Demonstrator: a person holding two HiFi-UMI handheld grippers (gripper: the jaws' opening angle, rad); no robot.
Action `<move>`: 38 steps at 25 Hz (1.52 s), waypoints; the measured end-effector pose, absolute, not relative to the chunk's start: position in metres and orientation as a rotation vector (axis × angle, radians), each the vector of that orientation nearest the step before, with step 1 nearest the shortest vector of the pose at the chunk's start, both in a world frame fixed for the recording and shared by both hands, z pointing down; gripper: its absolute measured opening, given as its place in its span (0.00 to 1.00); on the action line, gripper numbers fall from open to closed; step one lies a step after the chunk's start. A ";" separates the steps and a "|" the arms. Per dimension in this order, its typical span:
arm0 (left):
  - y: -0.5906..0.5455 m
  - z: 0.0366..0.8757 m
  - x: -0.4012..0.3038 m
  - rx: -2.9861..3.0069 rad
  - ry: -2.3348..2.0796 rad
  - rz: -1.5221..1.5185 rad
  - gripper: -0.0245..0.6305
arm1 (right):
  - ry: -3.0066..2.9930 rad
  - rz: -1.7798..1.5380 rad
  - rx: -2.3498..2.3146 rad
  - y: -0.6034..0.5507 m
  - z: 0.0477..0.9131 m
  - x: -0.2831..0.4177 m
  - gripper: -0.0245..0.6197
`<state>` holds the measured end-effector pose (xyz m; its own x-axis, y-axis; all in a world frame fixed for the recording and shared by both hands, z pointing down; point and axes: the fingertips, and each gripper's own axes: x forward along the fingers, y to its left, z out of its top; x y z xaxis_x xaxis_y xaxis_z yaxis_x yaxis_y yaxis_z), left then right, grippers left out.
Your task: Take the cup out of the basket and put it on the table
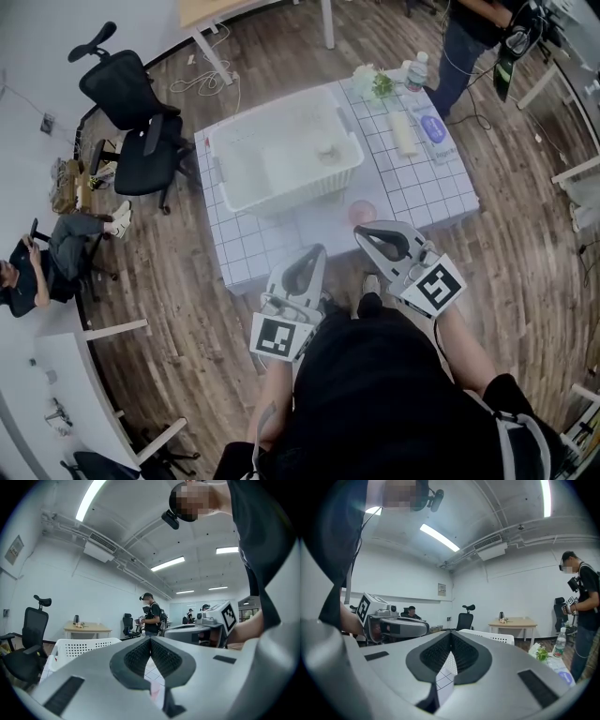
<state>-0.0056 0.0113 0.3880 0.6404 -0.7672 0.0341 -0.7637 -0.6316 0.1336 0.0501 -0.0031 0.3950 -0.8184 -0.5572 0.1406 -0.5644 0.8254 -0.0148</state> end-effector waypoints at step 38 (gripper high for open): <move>-0.016 0.407 -0.066 2.609 -1.381 -0.017 0.05 | -2.285 -0.317 0.563 -0.183 0.473 -0.009 0.27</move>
